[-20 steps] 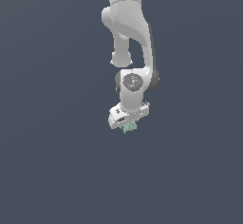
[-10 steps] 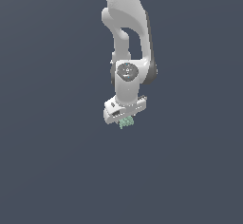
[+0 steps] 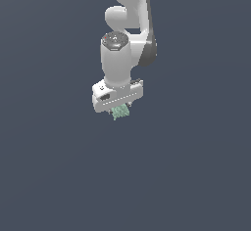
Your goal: Pick up the object and move it to a goal position.
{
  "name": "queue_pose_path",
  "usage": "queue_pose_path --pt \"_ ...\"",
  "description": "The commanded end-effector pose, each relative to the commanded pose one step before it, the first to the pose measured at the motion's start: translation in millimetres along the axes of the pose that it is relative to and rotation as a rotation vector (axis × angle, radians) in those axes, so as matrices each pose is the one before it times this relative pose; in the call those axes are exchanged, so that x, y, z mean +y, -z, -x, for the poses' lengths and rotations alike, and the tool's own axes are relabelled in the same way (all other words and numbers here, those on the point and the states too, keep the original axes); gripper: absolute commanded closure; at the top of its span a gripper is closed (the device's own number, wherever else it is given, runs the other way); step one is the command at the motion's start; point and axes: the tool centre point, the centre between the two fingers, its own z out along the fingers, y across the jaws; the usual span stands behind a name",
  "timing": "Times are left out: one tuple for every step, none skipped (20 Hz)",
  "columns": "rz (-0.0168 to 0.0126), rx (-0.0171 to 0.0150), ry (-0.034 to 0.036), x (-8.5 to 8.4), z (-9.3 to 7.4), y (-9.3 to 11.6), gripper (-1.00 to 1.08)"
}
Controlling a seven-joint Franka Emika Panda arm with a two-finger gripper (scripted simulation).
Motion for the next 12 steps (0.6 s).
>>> queue_pose_path --pt "-0.00060 0.00066 0.00007 10.54 10.16 28.69 1.08" --pt "0.00000 0.00000 0.00000 4.26 3.86 11.41 1.08" --pt "-0.00061 0.00030 0.00009 4.35 3.87 11.39 1.08" --pt "0.00000 0.00000 0.00000 4.27 3.81 11.40 1.08" --pt "0.00000 0.00000 0.00000 4.28 3.78 11.39 1.08" --pt "0.00000 0.00000 0.00000 4.29 3.76 11.37 1.08" --pt "-0.00044 0.00020 0.00003 4.40 3.77 11.30 1.08" --pt "0.00000 0.00000 0.00000 4.29 3.67 11.24 1.08" --pt "0.00000 0.00000 0.00000 4.25 3.60 11.09 1.08" --pt "0.00000 0.00000 0.00000 4.20 3.51 10.87 1.08" --pt "0.00000 0.00000 0.00000 4.14 3.40 10.63 1.08" --pt "0.00000 0.00000 0.00000 4.07 3.28 10.35 1.08"
